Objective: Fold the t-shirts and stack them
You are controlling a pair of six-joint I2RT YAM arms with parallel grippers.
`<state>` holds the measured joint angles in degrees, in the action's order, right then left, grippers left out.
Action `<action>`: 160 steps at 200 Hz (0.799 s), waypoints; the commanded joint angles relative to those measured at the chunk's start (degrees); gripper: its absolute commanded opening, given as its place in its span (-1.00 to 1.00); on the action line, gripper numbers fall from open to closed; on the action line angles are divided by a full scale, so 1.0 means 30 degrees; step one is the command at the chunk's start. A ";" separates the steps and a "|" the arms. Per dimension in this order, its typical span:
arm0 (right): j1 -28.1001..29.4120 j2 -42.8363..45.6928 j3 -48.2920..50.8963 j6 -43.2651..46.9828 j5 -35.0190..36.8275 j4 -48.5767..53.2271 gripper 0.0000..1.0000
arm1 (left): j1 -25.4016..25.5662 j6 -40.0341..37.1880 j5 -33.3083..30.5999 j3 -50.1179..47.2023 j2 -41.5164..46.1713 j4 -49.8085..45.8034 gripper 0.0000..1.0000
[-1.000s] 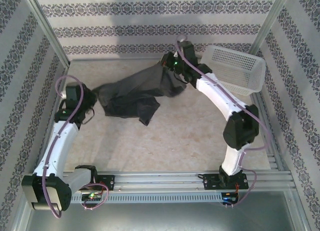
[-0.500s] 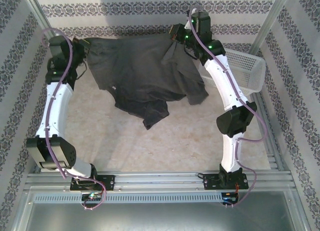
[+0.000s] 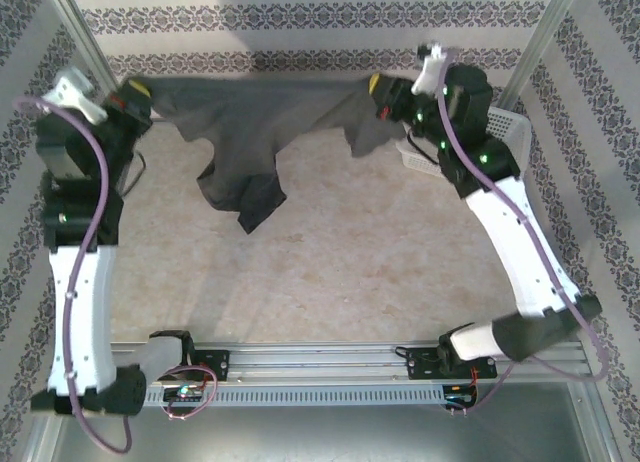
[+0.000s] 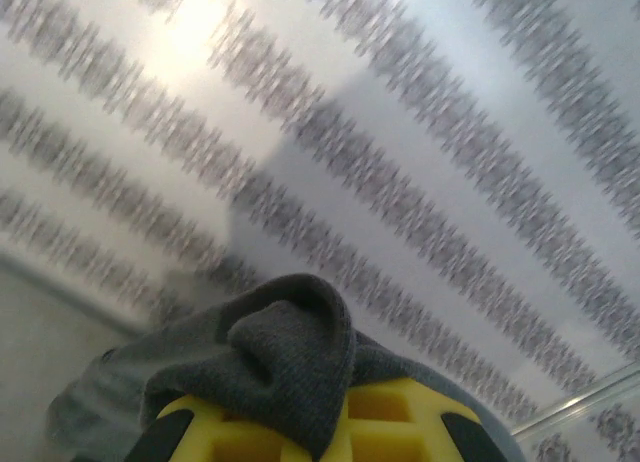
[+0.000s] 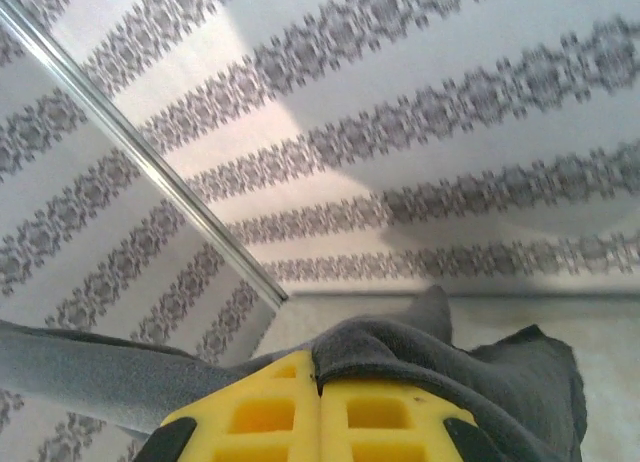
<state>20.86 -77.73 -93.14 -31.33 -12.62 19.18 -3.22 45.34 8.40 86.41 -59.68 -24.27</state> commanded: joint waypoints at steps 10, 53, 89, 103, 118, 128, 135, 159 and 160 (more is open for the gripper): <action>0.1388 0.2037 0.9144 -0.0751 0.1402 0.1139 -1.00 | 0.2160 0.2034 -0.7449 -0.7082 0.3597 -0.6979 -1.00; 0.4646 -0.1507 1.4011 -0.2681 -0.4210 0.0039 -0.91 | 0.2802 0.5017 -0.9499 -1.3526 0.7586 -1.2060 -1.00; 0.4227 -0.3288 1.3076 -0.1403 -0.4969 0.2785 -0.10 | 0.2794 0.5179 -0.8968 -1.3801 0.6706 -1.2089 -1.00; 0.3122 -0.2288 1.3805 -0.1920 -0.3791 0.3348 0.04 | 0.2788 0.5231 -0.8774 -1.3761 0.6482 -1.1967 -1.00; 0.1555 -0.0346 1.5117 -0.2866 -0.2038 0.3862 0.15 | 0.2796 0.5216 -0.8632 -1.3785 0.6380 -1.1948 -1.00; 0.0554 0.0966 1.5995 -0.3505 -0.1093 0.4367 0.20 | 0.2788 0.5199 -0.8577 -1.3860 0.6388 -1.1941 -1.00; -0.0117 0.1614 1.6404 -0.3918 -0.0613 0.5057 0.23 | 0.2778 0.5189 -0.8509 -1.3891 0.6402 -1.1881 -1.00; -0.0660 0.1692 1.6839 -0.4248 -0.0668 0.7031 0.24 | 0.2780 0.5075 -0.8332 -1.3949 0.6317 -1.1662 -1.00; -0.0614 0.1658 1.6839 -0.4241 -0.0691 0.7086 0.24 | 0.2777 0.5073 -0.8321 -1.3950 0.6323 -1.1644 -1.00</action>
<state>18.74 -72.03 -44.38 -41.39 -17.65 32.01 4.93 59.94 -15.51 44.36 -40.91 -58.30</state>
